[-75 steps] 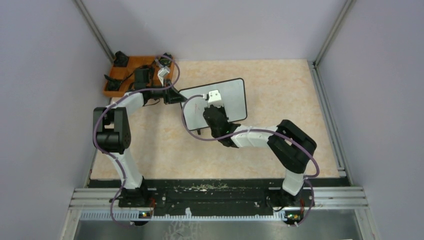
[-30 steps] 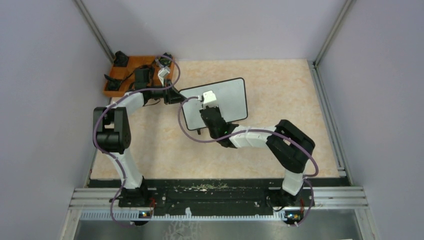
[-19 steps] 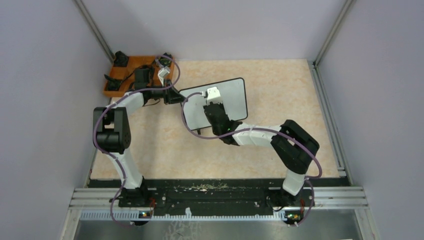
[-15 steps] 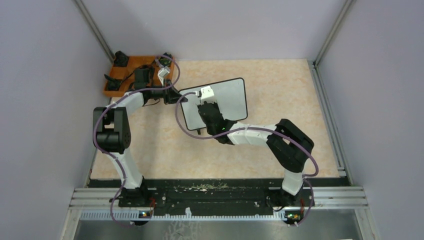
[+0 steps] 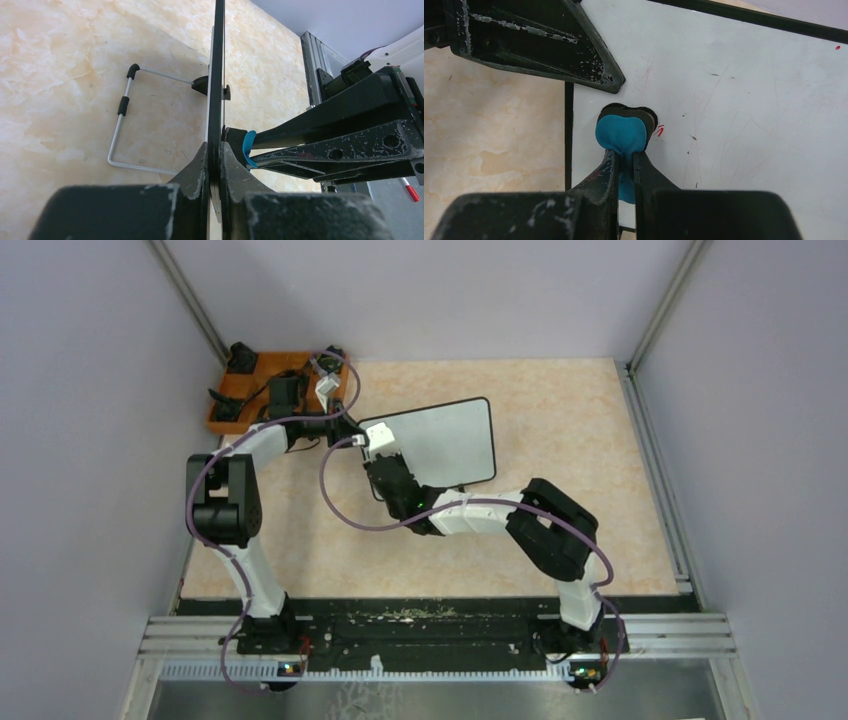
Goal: Erase the whiteboard
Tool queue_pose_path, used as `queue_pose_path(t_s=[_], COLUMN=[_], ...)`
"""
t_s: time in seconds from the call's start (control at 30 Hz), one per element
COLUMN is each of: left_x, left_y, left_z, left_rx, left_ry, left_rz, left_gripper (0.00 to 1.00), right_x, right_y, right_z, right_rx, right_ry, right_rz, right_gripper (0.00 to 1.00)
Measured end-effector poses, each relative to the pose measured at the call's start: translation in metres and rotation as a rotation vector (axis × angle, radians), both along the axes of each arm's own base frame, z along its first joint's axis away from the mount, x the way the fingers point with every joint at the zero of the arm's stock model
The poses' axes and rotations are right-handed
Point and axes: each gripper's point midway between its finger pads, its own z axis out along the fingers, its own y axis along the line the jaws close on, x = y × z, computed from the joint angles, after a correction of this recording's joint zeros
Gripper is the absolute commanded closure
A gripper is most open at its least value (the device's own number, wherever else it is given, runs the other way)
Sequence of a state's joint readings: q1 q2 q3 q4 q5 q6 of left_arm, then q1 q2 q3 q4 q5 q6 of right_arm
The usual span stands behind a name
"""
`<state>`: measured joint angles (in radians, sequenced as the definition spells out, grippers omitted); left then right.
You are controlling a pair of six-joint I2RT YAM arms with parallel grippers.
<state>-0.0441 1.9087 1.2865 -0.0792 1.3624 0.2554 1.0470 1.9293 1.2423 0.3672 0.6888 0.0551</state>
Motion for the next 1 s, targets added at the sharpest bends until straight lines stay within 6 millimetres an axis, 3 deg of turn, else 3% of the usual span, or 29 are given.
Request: queue_pose_path(t_s=[0.27, 0.37, 0.73, 1.0], left_x=[0.001, 0.001, 0.001, 0.0], left_y=[0.0, 0.0, -0.002, -0.002], left_z=[-0.001, -0.001, -0.001, 0.0], left_rx=[0.007, 0.009, 0.011, 0.011], left_ry=[0.005, 0.007, 0.013, 0.007], left_rz=[0.01, 0.011, 0.008, 0.001], left_gripper=[1.0, 1.0, 1.0, 1.0], right_x=[0.005, 0.007, 0.03, 0.039], right_y=[-0.005, -0.015, -0.098, -0.185], right_z=[-0.003, -0.002, 0.01, 0.011], right_rx=[0.015, 0.031, 0.04, 0.02], right_ry=[0.003, 0.008, 0.004, 0.001], right_rz=[-0.008, -0.011, -0.149, -0.342], right_gripper=[1.0, 1.0, 1.0, 1.0])
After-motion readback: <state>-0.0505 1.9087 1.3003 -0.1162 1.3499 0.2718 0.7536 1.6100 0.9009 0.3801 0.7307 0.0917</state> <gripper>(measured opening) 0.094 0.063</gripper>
